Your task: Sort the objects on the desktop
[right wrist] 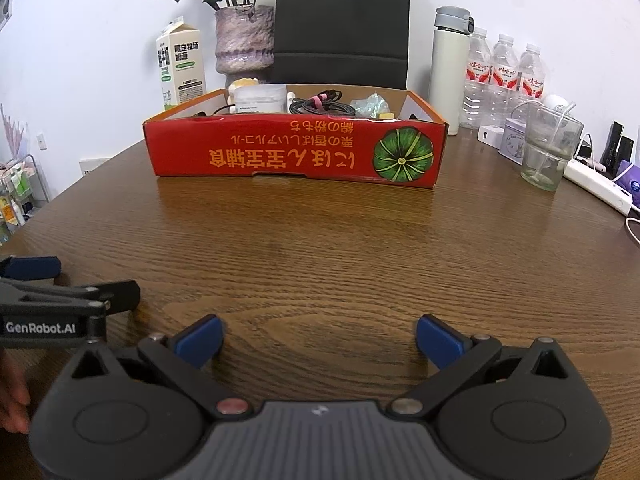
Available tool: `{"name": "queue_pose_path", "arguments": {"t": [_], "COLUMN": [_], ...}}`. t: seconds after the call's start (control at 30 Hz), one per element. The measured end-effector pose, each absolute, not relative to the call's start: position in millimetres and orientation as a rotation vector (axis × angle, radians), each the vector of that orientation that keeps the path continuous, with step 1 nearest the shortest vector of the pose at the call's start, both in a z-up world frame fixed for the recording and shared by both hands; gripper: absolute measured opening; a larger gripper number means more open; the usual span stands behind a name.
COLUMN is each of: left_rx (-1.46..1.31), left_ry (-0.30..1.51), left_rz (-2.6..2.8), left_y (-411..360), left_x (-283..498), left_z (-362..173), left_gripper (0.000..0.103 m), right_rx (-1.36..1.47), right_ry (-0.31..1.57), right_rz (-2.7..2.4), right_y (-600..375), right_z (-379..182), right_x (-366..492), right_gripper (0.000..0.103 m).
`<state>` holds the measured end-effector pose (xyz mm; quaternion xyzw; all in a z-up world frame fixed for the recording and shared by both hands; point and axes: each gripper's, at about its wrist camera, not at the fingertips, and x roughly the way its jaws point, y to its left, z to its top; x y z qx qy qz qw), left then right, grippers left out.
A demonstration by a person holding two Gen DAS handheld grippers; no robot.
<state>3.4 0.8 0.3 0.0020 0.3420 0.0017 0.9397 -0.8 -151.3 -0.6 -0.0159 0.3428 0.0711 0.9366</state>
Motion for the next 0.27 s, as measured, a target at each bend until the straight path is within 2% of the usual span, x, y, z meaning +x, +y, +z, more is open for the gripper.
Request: {"name": "queue_pose_path", "arguments": {"t": [0.27], "left_rx": [0.006], "left_ry": [0.698], "left_rz": [0.003], "left_y": [0.9], "left_x": [3.1], "left_z": [0.2], "left_gripper": [0.103], "right_rx": [-0.030], "right_ry": [0.700], "right_rz": [0.140], "right_y": [-151.1], "right_z": [-0.4], "right_x": [-0.8], "right_gripper": [0.103]}}
